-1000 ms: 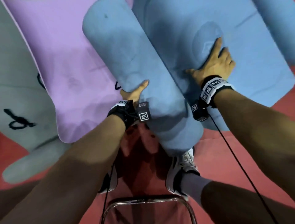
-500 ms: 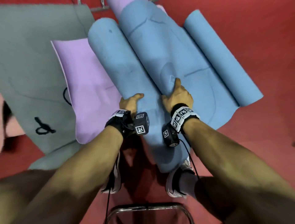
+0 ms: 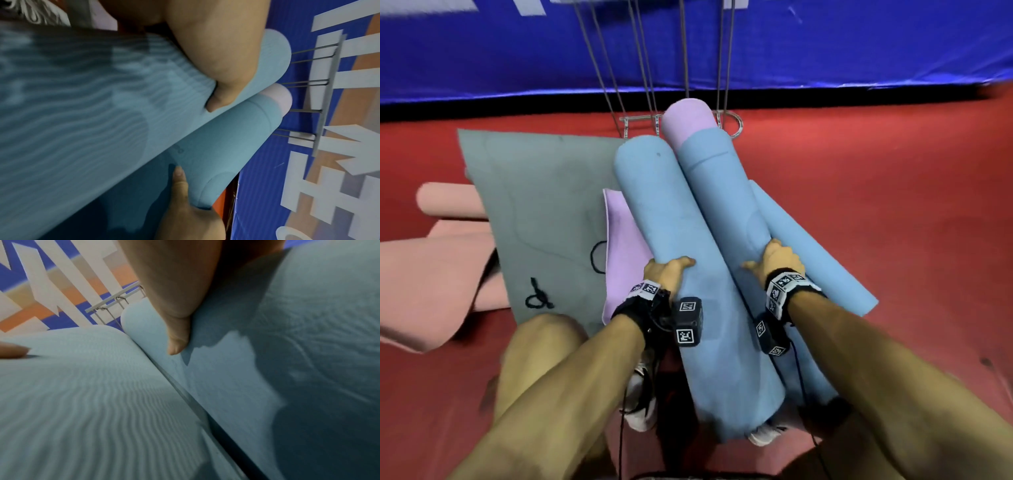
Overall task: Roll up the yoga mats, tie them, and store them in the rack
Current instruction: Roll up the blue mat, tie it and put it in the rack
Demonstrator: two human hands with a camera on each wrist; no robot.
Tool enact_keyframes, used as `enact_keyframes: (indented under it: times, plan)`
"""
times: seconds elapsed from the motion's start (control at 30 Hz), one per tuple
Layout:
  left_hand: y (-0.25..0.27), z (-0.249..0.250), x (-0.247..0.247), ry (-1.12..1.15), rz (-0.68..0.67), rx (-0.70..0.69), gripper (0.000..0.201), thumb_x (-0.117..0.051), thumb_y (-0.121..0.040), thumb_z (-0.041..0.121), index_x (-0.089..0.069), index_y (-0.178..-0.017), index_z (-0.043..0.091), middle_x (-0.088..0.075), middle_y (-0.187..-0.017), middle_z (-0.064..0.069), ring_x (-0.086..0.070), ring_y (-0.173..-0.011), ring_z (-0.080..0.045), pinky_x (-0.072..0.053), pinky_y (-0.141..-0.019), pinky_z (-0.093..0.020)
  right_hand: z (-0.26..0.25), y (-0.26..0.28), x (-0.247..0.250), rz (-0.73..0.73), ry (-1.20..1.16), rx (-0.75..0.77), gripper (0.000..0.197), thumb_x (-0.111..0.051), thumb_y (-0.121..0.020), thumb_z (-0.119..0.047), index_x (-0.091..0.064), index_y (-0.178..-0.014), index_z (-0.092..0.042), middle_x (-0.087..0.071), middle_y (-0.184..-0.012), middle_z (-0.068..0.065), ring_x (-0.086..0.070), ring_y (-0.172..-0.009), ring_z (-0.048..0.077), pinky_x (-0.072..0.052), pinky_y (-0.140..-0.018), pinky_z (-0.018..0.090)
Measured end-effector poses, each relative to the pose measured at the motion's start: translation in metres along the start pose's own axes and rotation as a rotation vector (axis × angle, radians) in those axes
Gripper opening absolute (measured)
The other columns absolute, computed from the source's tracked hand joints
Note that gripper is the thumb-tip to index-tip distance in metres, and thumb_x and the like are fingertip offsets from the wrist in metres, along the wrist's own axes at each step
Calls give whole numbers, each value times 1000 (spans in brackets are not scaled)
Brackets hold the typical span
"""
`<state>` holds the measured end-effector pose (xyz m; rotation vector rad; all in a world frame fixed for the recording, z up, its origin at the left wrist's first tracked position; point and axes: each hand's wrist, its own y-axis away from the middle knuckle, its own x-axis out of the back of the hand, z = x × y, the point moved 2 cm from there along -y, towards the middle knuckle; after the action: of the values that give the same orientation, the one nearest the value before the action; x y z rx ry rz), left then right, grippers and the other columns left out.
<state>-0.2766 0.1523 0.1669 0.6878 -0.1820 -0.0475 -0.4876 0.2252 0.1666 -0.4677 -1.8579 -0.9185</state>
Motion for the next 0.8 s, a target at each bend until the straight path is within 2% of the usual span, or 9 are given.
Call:
enact_keyframes:
  times: [0.07,0.2,0.33,0.4,0.47,0.57,0.63,0.7,0.8]
  plan:
    - [14,6,3,12,-26,-7,66,-88,-58,29,-64,-116,6,-76,-94,-3,-75,-78,-25,-62,-74,-35,0,11,15,35,1,14,80,-78,-77,-62,-52,-129,-7,-64,-125,17,-62,-117,36,-49,-90,40]
    - [42,16,-8,53,-72,-37,49,-84,-73,22,-60,-112,5,-74,-94,-5,-73,-77,-24,-55,-59,-25,10,26,58,120,-59,1,64,-83,-77,-53,-61,-117,-9,-66,-118,18,-63,-111,39,-51,-86,40]
    - [67,27,-28,100,-156,-81,59,-86,-60,28,-69,-110,2,-78,-91,-8,-76,-77,-30,-63,-74,-44,20,42,90,224,-67,49,29,-70,-84,-33,-60,-104,-14,-68,-110,19,-65,-102,40,-51,-83,40]
    - [76,32,-34,121,-185,-97,41,-84,-71,21,-70,-104,0,-78,-91,-10,-75,-75,-29,-63,-68,-37,17,50,103,249,-29,107,22,-68,-85,-31,-56,-99,-18,-68,-105,18,-65,-98,40,-49,-80,40]
    - [83,38,-30,152,-169,-112,27,-80,-81,14,-67,-101,1,-75,-91,-11,-72,-70,-25,-56,-51,-24,5,58,119,289,36,179,22,-67,-88,-32,-54,-100,-19,-68,-103,16,-65,-96,39,-48,-78,39]
    - [87,46,-13,238,-127,-133,25,-77,-86,15,-59,-101,5,-70,-93,-8,-66,-68,-16,-49,-41,-18,-29,66,145,355,168,320,25,-66,-90,-33,-58,-107,-17,-66,-112,15,-65,-101,37,-47,-79,39]
    - [86,48,-7,305,-133,-121,36,-78,-86,21,-58,-112,6,-71,-104,-10,-68,-73,-18,-51,-43,-21,-55,70,163,387,278,429,27,-66,-92,-35,-61,-111,-17,-68,-113,14,-65,-106,35,-46,-82,38]
    - [90,52,-4,349,-144,-113,43,-79,-83,31,-60,-116,9,-73,-107,-10,-71,-79,-23,-56,-48,-29,-83,72,182,437,391,540,23,-64,-93,-35,-61,-108,-17,-71,-107,13,-66,-102,35,-44,-81,38]
    - [95,52,-3,393,-212,-60,49,-80,-75,44,-64,-111,15,-75,-109,-8,-73,-89,-26,-62,-71,-48,-118,69,204,512,489,691,21,-67,-90,-34,-59,-101,-18,-72,-104,11,-67,-97,35,-38,-71,36]
